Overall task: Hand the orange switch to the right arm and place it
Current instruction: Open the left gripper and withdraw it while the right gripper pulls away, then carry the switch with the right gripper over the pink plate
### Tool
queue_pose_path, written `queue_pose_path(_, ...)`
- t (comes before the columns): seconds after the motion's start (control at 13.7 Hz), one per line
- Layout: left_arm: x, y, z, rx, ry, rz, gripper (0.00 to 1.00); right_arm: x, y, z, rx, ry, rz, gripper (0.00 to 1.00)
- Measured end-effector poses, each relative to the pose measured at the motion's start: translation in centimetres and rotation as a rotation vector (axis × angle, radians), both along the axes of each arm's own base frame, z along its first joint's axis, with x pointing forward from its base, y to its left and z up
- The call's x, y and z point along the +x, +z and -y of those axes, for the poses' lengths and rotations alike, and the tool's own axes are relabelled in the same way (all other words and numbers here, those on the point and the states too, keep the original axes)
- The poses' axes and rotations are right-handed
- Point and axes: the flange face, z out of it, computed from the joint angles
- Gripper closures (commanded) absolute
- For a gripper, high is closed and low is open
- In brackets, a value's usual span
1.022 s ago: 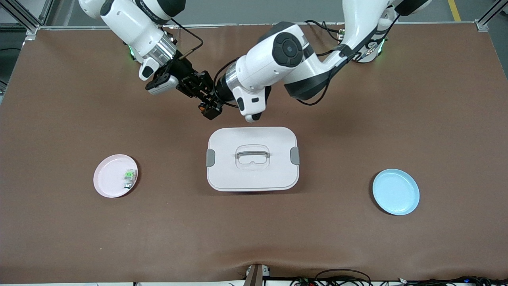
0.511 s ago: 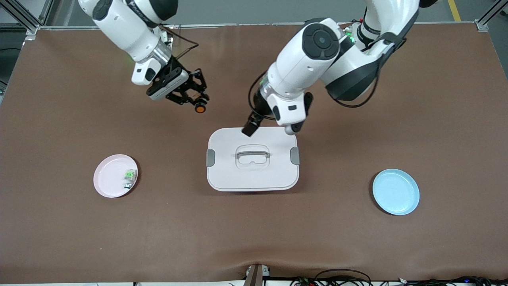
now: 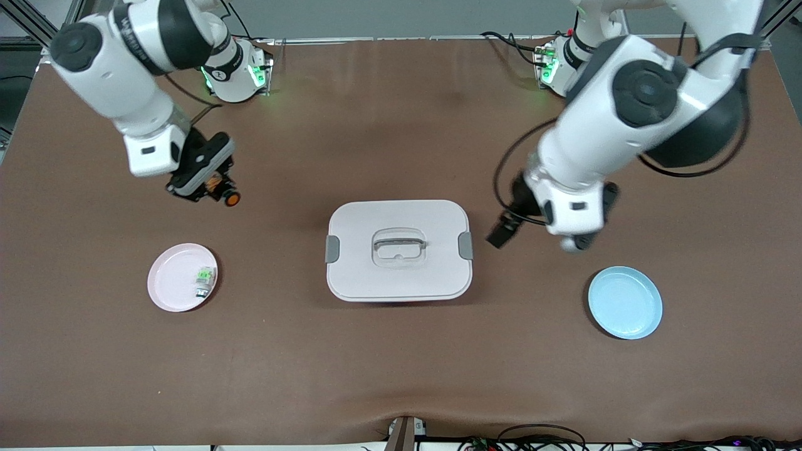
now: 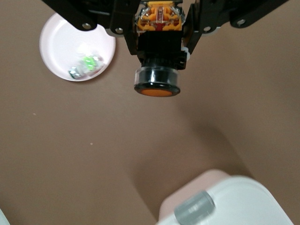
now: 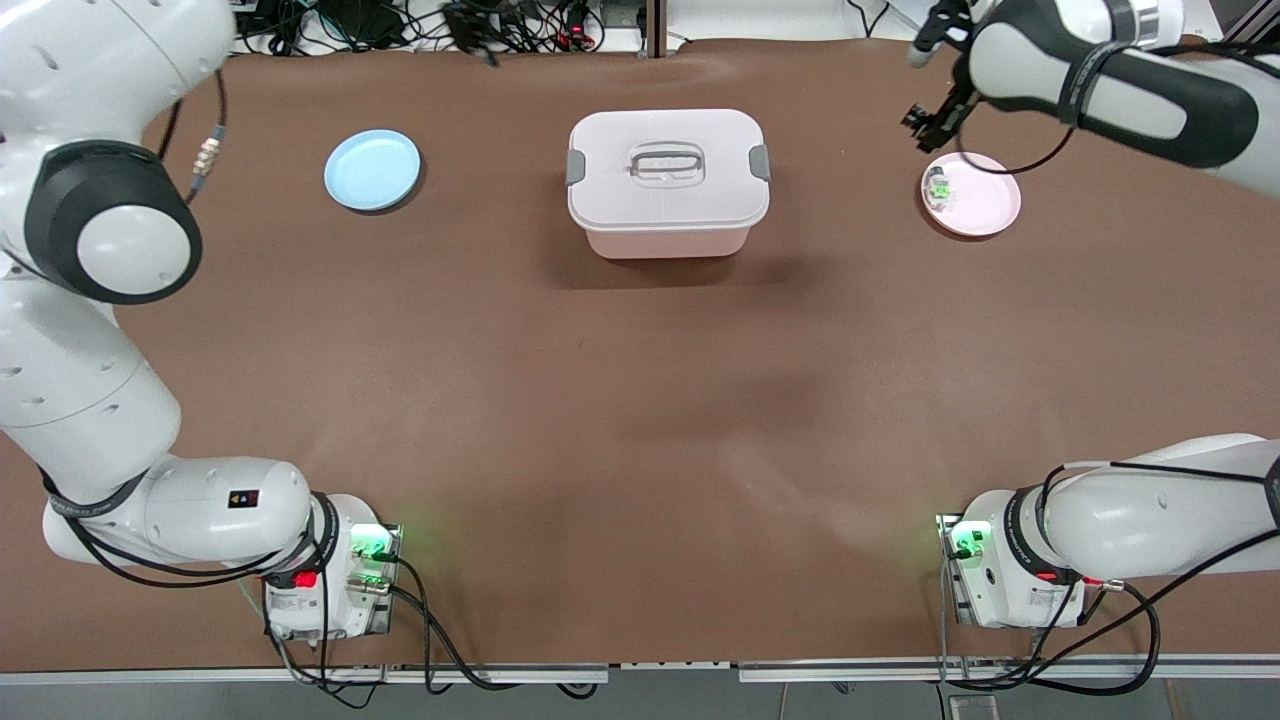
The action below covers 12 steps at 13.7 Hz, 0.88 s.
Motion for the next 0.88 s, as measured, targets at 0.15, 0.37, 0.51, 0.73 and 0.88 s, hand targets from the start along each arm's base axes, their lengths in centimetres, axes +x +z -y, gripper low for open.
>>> queue_pose_path(0.15, 1.5, 0.5, -4.2, 0.022, -0.116, 0.033, 0.00, 3.0, -1.2, 4.9, -0.036, 0.149, 0.003, 1.00)
queue_pose_path(0.37, 3.0, 0.8, -9.6, 0.040, -0.263, 0.059, 0.00, 7.7, -3.8, 12.6, -0.071, 0.308, -0.007, 1.00)
queue_pose_path(0.51, 3.3, 1.3, -12.8, 0.054, -0.338, 0.060, 0.00, 10.3, -6.6, 16.4, -0.082, 0.371, -0.025, 1.00)
queue_pose_path(0.73, 3.4, 2.1, -17.9, 0.077, -0.458, 0.049, 0.00, 12.8, -12.0, 18.7, -0.097, 0.408, -0.019, 1.00)
queue_pose_path(0.88, 3.0, 3.0, -20.1, 0.090, -0.532, 0.046, 0.00, 13.6, -15.5, 18.9, -0.105, 0.419, -0.012, 1.00)
